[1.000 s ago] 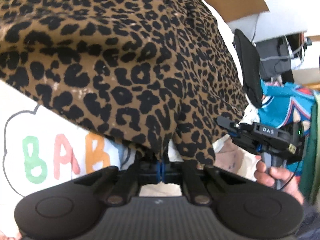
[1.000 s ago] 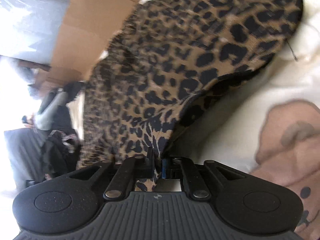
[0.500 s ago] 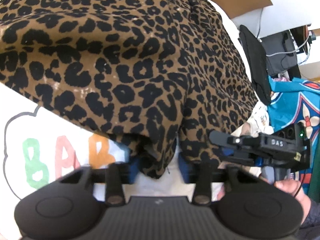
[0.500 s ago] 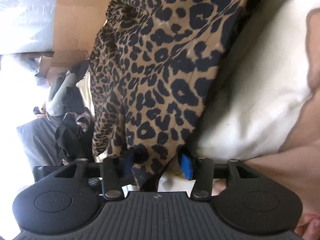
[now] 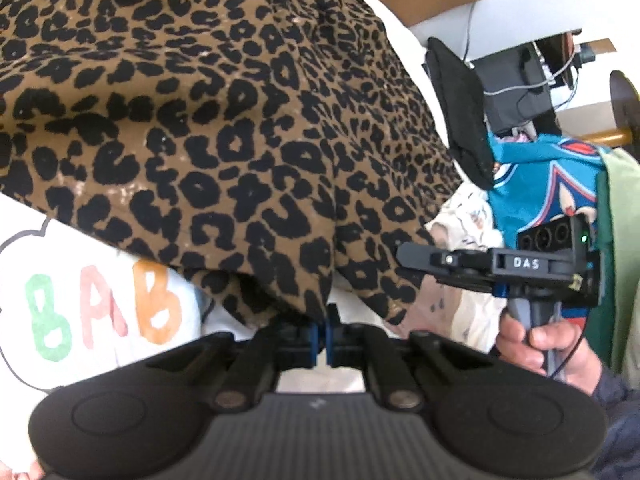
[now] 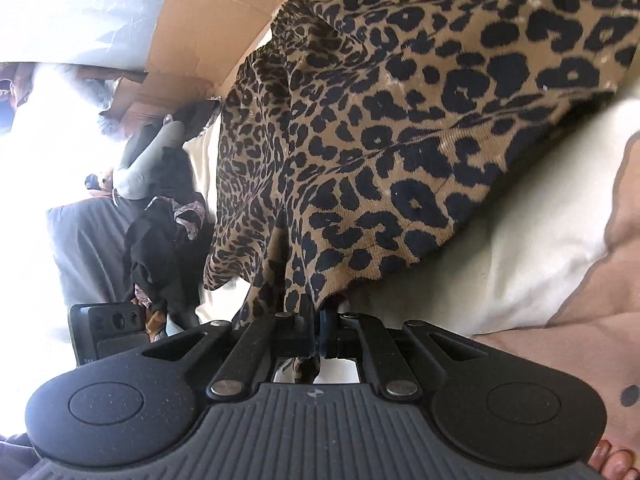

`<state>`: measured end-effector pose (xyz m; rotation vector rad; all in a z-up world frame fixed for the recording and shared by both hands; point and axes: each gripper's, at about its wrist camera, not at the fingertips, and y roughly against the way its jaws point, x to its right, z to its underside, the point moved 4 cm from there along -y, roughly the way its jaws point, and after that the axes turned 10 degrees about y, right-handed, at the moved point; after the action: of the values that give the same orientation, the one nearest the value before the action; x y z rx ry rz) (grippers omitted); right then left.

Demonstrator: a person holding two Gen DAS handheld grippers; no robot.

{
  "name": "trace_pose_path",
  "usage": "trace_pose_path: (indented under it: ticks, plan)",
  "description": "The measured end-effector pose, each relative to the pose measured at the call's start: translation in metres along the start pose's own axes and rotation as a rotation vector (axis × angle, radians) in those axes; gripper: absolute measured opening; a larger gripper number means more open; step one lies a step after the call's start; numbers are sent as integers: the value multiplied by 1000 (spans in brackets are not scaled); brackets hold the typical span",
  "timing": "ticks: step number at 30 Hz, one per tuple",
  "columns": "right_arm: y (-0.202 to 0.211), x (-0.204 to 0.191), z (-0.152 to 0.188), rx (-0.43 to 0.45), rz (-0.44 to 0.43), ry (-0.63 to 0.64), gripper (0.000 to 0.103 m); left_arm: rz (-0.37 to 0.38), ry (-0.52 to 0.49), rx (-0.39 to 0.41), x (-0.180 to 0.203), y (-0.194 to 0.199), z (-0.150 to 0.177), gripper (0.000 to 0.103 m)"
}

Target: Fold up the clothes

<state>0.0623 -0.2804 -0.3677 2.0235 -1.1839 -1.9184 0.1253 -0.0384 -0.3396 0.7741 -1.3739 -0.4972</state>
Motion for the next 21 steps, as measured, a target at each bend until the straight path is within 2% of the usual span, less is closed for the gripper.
trace_pose_path:
  ticks: [2,8,15,19,21]
  plan:
    - [2,1,0,-5,3,6,0,12,7,-5,-1,2,0,4]
    - [-10,4,9,-64,27,18,0,-27,15,-46,-14,-9,12,4]
    - [-18,16,22,-132,124,8,0,-65,21,-60,-23,-12,12,5]
    - [-3,16,15,-118,115,1,3,-72,4,-44,-22,4,6,20]
    - [7,17,9,-98,111,-7,12,-72,16,-16,-25,16,1,22]
